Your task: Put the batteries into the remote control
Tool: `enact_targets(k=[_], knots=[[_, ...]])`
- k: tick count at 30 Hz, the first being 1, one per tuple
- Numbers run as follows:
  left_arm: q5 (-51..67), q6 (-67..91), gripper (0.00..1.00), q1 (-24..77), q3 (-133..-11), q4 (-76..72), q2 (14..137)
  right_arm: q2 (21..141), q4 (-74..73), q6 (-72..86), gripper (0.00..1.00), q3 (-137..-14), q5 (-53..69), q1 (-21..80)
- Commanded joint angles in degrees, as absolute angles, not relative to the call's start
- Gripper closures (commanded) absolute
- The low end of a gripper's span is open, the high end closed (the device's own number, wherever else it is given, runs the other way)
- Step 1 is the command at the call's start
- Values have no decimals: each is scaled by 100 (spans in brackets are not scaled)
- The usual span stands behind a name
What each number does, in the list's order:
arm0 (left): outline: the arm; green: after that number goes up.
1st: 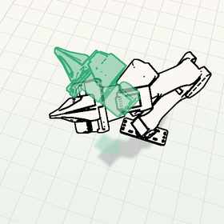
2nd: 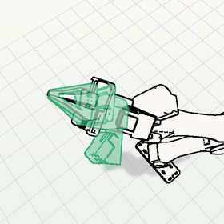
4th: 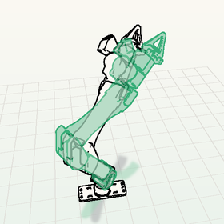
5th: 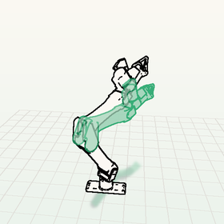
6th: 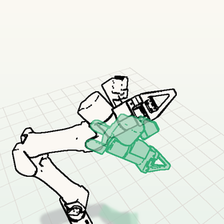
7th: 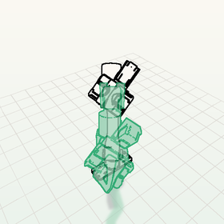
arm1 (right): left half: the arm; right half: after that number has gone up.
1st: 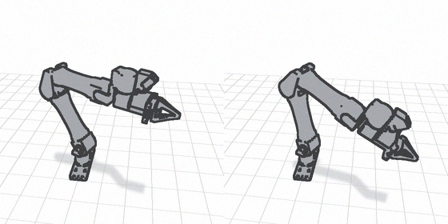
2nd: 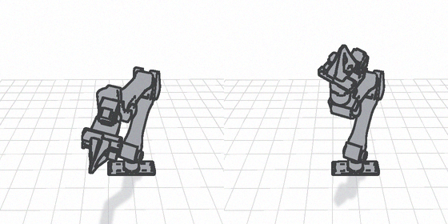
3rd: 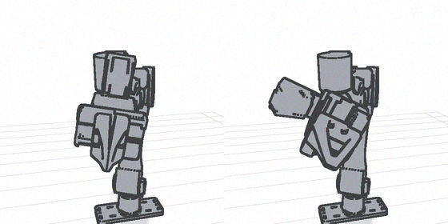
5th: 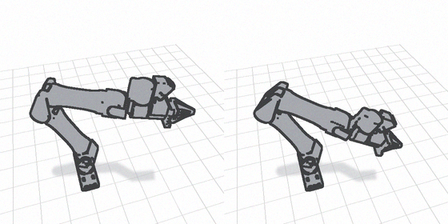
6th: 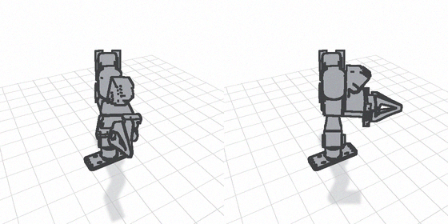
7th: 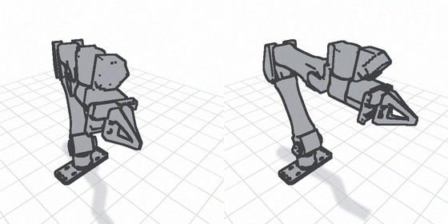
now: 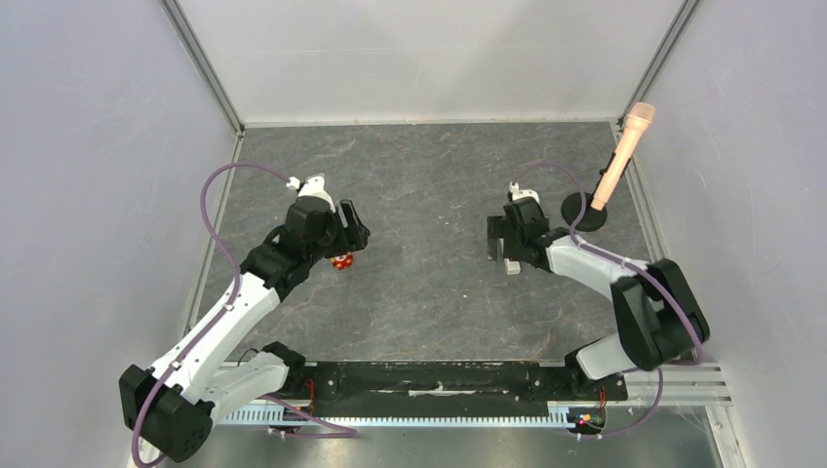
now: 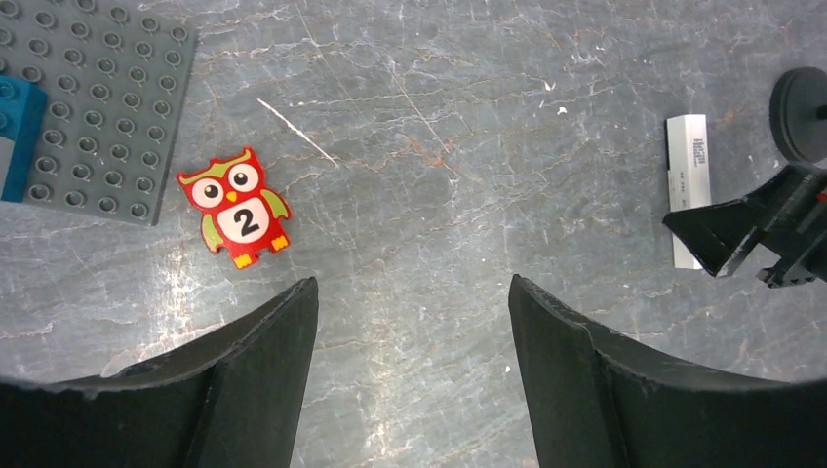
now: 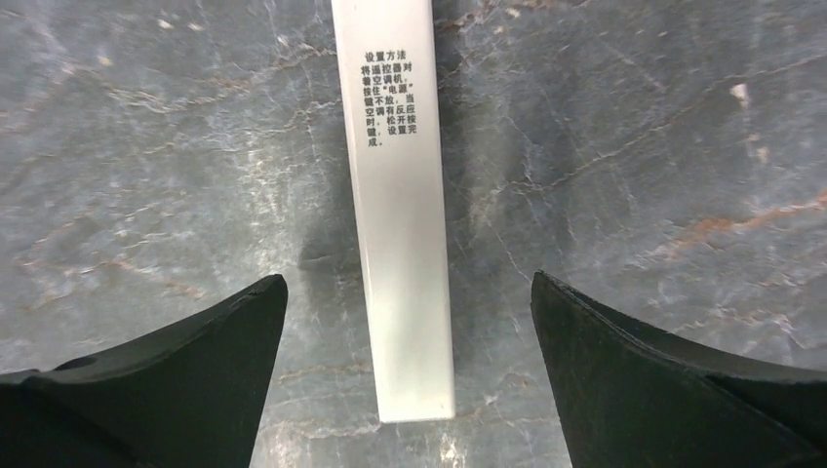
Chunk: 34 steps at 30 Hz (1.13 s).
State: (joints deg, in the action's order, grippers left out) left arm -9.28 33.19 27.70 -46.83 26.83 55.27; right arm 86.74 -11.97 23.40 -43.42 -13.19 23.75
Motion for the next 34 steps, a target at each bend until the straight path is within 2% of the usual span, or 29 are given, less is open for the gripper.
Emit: enact_targets(k=[1, 7, 13, 19, 27, 34], knots=[[-1076, 3743, 22, 2743, -5324, 3357, 5597, 7627, -1033, 2410, 2, -4170, -1540, 2319], [-1050, 3519, 20, 2743, -5648, 3788, 5279, 5689, -1134, 2515, 2, -3772, -2225, 2293], [-934, 2886, 19, 2742, -5422, 3591, 4472, 4007, -1949, 2465, 2, -4142, -3180, 2294], [-1575, 2799, 19, 2742, -5226, 3540, 3583, 2546, -2170, 2395, 2, -4008, -4444, 2294], [-2087, 3021, 18, 2742, -4565, 3100, 2398, 1452, -2189, 2676, 2, -3592, -5435, 2293], [-2031, 3186, 18, 2742, -4535, 3153, 2468, 1614, -2348, 2805, 2, -3524, -5565, 2286]])
